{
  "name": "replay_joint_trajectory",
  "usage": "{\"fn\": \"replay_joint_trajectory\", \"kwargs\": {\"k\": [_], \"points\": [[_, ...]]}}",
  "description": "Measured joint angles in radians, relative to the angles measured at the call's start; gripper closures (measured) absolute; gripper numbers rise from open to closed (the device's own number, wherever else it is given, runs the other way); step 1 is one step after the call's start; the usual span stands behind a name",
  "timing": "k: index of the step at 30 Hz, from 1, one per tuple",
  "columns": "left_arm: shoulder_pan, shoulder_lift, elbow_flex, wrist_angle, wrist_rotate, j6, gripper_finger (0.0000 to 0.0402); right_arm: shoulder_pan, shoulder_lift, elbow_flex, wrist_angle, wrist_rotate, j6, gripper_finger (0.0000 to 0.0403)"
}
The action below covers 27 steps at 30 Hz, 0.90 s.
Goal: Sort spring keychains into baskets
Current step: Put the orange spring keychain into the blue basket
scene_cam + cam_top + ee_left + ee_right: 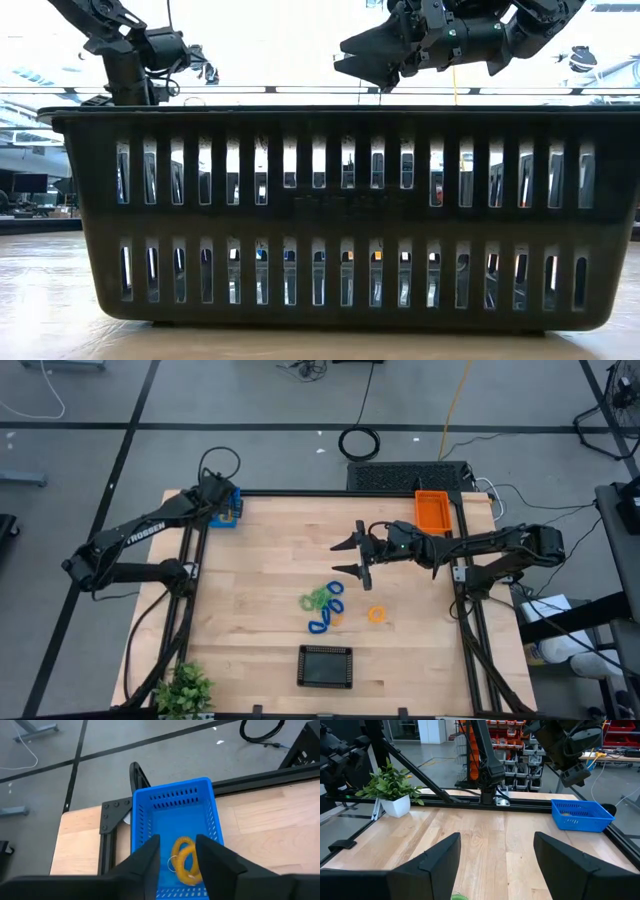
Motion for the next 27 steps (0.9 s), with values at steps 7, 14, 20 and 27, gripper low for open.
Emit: {"fn": "replay_joint_trajectory", "kwargs": {"k": [7, 14, 20, 27], "points": [[-0.051, -0.008, 0.0, 0.139, 0.181, 0.112, 0.0272, 0.0, 0.0, -0.001, 0.014, 0.0, -0.03, 0.0165], [-0.158, -0.056, 0.0, 0.343, 0.524, 0.204, 0.0273, 0.0, 0.0, -0.001, 0.016, -0.035, -0.028, 0.0165], [-0.292, -0.069, 0.0, 0.468, 0.783, 0.346, 0.028, 0.045, 0.0, 0.001, -0.049, -0.127, -0.037, 0.0165], [-0.427, -0.068, 0.0, 0.566, 0.792, 0.413, 0.0284, 0.237, 0.0, 0.101, -0.471, 0.1, -0.152, 0.0165]]}}
